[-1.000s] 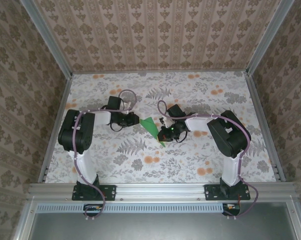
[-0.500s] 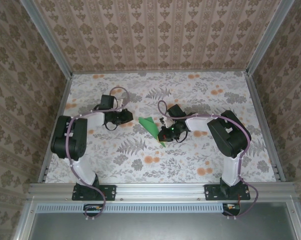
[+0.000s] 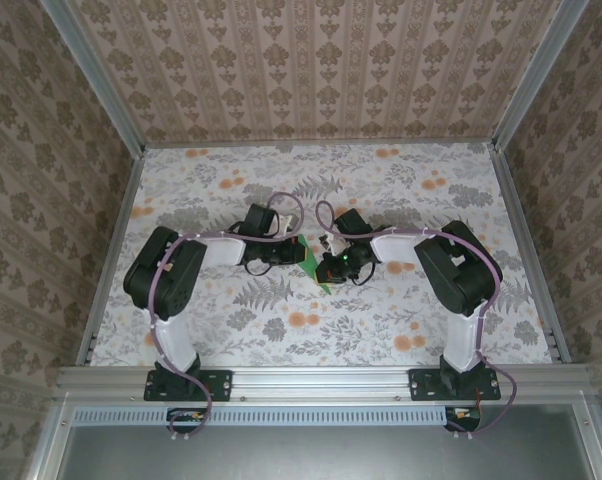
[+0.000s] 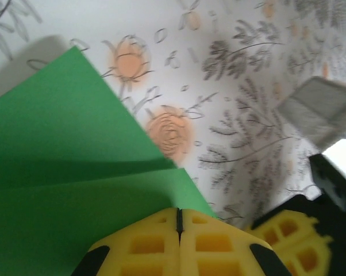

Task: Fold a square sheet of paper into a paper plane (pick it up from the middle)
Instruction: Fold the wing for the fifth time at the center of the table.

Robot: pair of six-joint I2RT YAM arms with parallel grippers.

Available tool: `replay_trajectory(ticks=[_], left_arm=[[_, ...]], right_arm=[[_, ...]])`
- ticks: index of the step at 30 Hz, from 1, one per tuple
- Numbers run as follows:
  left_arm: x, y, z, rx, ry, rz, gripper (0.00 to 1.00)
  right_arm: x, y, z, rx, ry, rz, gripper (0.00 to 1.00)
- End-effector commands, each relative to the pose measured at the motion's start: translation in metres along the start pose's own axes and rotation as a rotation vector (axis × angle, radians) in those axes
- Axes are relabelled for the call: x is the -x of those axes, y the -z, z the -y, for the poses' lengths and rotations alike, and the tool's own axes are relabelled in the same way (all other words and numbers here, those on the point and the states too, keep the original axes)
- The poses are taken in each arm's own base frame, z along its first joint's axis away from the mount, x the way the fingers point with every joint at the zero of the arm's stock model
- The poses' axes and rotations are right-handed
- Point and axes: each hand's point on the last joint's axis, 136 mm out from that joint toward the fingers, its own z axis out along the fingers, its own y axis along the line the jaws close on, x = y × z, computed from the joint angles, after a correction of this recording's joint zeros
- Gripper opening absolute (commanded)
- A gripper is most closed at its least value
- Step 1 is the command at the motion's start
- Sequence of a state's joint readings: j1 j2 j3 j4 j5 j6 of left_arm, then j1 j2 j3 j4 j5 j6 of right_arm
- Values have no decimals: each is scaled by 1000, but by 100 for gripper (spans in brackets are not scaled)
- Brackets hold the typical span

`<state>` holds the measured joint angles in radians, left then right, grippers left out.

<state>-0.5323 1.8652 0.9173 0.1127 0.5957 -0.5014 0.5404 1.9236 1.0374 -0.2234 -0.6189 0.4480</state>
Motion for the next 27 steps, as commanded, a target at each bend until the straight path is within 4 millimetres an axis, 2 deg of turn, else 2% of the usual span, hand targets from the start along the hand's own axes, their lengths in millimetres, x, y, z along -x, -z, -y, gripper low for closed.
replay_trajectory(ticks=[1, 7, 12, 18, 22, 25, 27], left_arm=[[9, -1, -8, 34, 2, 11, 0], [10, 5, -47, 89, 50, 18, 0], [23, 24, -95, 143, 136, 63, 0], [41, 49, -130, 210, 203, 131, 0], [52, 60, -136, 214, 213, 151, 0], [65, 70, -125, 212, 190, 169, 3], [76, 82, -114, 209, 182, 202, 9]], right_arm=[[-52, -12, 53, -174, -137, -150, 0], [-60, -12, 58, -187, -141, -169, 0], [-64, -11, 63, -193, -151, -180, 0], [-64, -10, 61, -184, -156, -176, 0], [-56, -9, 51, -147, -152, -148, 0], [-43, -4, 39, -121, -141, -116, 0], [-29, 3, 26, -99, -121, -75, 1]])
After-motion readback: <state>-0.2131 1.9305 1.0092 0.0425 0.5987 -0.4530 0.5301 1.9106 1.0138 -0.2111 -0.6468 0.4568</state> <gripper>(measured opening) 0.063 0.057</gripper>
